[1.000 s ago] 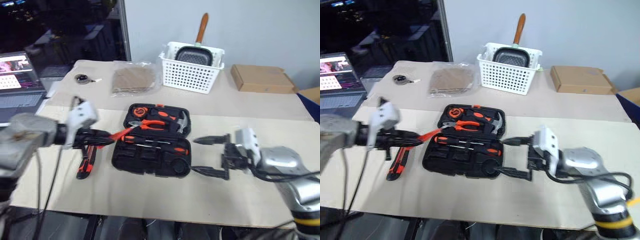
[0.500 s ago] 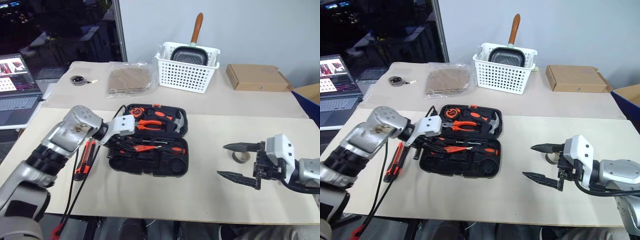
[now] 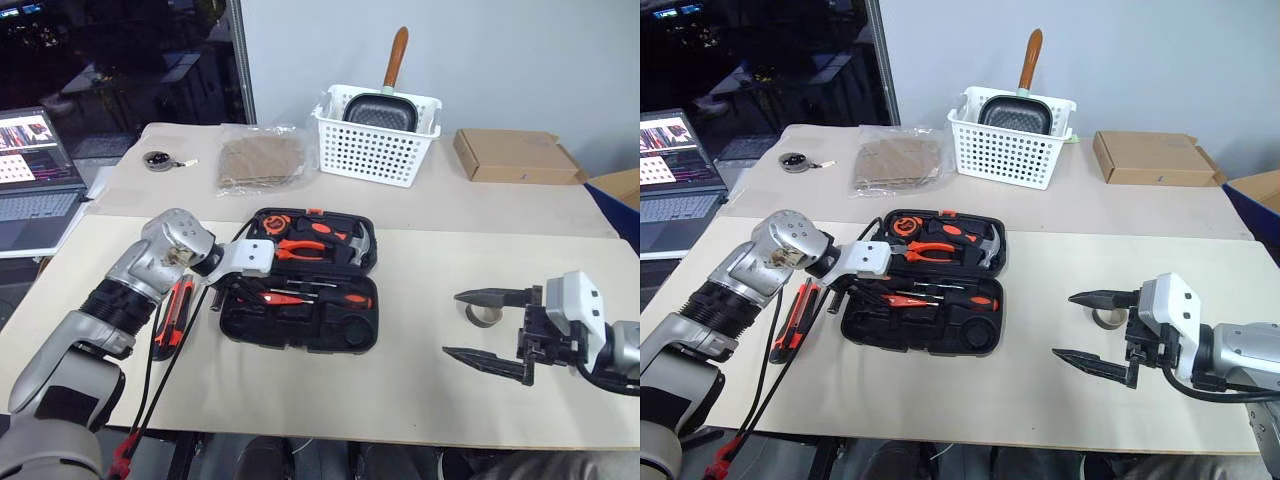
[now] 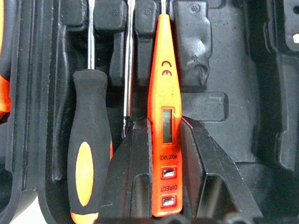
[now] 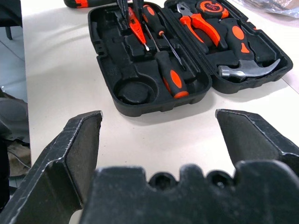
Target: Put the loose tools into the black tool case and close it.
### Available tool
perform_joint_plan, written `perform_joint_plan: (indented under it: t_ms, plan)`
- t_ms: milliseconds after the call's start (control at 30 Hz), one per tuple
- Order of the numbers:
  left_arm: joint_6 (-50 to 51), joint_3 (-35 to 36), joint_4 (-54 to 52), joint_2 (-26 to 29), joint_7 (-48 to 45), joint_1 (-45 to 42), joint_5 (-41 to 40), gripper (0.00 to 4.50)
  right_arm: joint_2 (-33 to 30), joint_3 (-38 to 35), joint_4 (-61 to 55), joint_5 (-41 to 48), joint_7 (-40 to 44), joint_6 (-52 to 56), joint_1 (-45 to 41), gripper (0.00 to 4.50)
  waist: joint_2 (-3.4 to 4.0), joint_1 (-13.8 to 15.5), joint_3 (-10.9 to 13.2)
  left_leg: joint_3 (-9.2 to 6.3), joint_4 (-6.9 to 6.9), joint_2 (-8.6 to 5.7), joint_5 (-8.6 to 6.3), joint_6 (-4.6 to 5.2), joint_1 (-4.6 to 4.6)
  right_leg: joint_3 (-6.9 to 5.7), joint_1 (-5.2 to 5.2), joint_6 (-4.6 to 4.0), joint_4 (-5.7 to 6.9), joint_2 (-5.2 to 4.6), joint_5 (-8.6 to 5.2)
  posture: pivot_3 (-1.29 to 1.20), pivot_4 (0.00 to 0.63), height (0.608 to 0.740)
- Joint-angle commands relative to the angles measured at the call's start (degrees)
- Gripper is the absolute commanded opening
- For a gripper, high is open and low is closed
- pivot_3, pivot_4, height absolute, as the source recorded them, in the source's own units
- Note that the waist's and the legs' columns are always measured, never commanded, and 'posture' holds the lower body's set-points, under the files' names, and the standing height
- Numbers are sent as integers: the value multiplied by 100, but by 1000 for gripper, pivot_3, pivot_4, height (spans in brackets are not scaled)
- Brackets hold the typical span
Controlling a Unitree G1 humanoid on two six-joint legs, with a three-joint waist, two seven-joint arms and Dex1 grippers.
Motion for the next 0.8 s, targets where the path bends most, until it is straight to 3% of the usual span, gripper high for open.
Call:
perform_joint_plan:
  t_ms: [33, 200, 267, 433, 567, 667, 800]
  plan:
    - [-180, 54, 291, -59, -153, -59, 147, 420, -36, -1, -136, 124, -29, 22, -125, 4500, 0, -4, 0, 0, 0, 0, 0, 0, 1, 0, 1, 0, 0, 1, 0, 0, 150, 740]
    - [-303, 65, 575, -141, -324, -161, 242, 420, -60, -4, -153, 153, -25, 71, -180, 4500, 1, 8, -1, -1, 2, 0, 0, 0, 0, -3, 1, 0, 2, 0, 0, 0, 150, 740]
    - [-108, 144, 508, -171, -419, -190, 138, 1421, -62, -17, -170, 153, -21, 73, -158, 4500, 1, -2, -1, -1, 3, 0, 0, 0, 1, -1, 2, 0, 3, 1, 0, 0, 150, 740]
    - [543, 745, -209, -19, -437, -165, -352, 2997, -38, -64, -221, 160, -29, 79, -82, 4500, 1, 5, 0, -2, 4, 2, 0, 0, -4, -2, -2, 0, 4, 1, 0, 0, 150, 740]
    - [1379, 1465, -1039, 223, -248, 177, -911, 2997, -2, 2, -216, 127, -77, 61, -110, 4500, 1, 3, 0, -2, 12, 7, -1, 1, -12, -5, -5, 1, 3, 0, 0, 0, 150, 740]
    - [1969, 2210, -1734, 138, 388, 824, -1404, 2317, 50, 99, -205, 94, -141, 33, -165, 4500, 5, -8, -3, -2, 12, 8, -1, 2, -5, -1, 0, 4, 4, -2, -2, 0, 150, 740]
    - [1970, 2866, -2466, -272, 1638, 1974, -1452, 869, 97, 181, -188, 76, -208, 9, -246, 4500, 8, -15, -4, -2, 13, 7, -1, 2, -2, 0, 1, 8, 12, -7, -5, 0, 150, 740]
